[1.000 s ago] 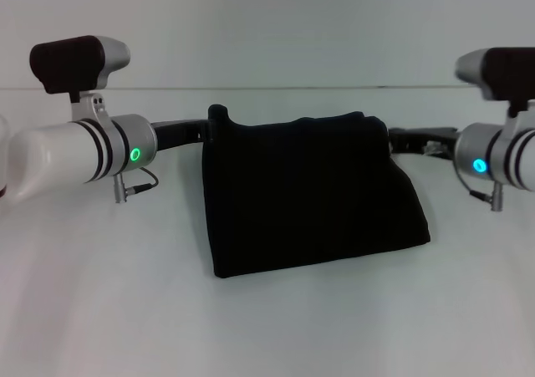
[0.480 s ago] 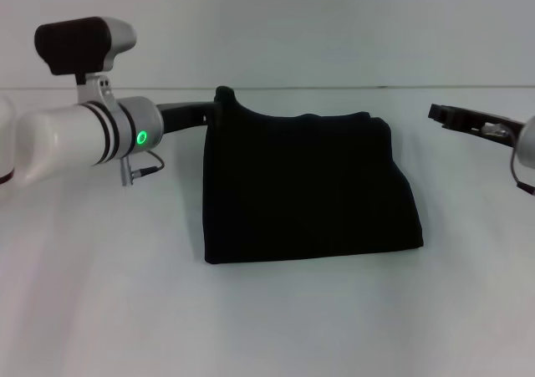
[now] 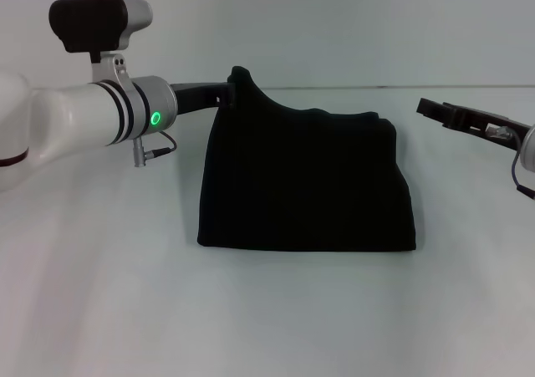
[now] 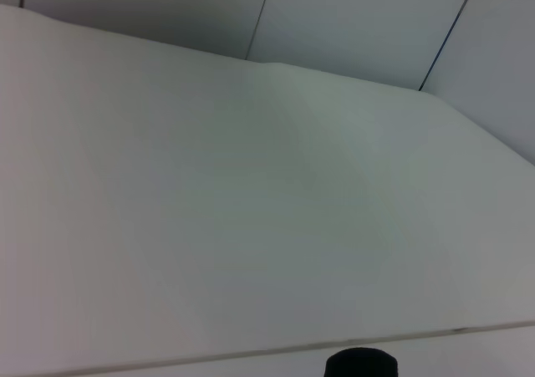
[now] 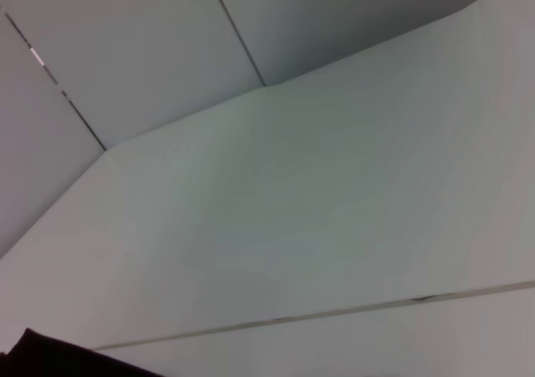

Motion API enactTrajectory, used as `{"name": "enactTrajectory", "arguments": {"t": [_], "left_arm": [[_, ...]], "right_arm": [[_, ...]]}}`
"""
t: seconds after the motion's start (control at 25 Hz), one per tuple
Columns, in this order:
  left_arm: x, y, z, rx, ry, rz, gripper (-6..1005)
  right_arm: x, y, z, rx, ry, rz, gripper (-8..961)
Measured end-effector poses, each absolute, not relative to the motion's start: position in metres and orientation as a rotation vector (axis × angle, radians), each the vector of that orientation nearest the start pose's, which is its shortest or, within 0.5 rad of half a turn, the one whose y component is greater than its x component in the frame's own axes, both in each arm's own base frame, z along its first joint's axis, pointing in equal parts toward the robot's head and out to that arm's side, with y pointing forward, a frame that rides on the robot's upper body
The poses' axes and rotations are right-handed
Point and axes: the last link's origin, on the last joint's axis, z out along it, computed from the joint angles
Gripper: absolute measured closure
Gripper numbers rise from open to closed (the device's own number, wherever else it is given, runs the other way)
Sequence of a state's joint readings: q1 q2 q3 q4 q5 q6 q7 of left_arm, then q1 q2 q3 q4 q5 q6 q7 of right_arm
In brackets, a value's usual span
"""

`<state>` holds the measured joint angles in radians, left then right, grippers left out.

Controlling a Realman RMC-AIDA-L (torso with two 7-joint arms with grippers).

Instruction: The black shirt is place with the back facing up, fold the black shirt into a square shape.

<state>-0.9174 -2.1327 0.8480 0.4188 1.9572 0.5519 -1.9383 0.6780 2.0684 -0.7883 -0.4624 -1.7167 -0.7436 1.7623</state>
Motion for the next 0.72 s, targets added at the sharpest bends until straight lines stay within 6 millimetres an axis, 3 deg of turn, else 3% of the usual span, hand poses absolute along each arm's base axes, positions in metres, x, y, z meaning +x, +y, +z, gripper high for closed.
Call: {"name": "enactTrajectory", "arguments": {"t": [0.2, 0.48, 0.68, 0.72], "left_arm": [[-0.198, 0.472, -0.047, -2.078, -1.093, -0.476, 986], [-0.201, 0.471, -0.048, -2.080, -1.043, -0.447, 932], [-0.211, 0.473, -0.031, -2.043, -1.023, -0.447, 887], [-0.211, 0.473, -0.031, -2.043, -1.023, -0.447, 797]], "right_arm": [[0.278, 0.431, -0.002, -1.957, 1.231, 0.666, 471], [0.271, 0.433, -0.003, -1.997, 1.189, 0.669, 467], [0.268, 0.435, 0.000, -2.014, 1.140, 0.660, 423], [0.267, 0.436, 0.003, -2.014, 1.123, 0.665, 390]]}}
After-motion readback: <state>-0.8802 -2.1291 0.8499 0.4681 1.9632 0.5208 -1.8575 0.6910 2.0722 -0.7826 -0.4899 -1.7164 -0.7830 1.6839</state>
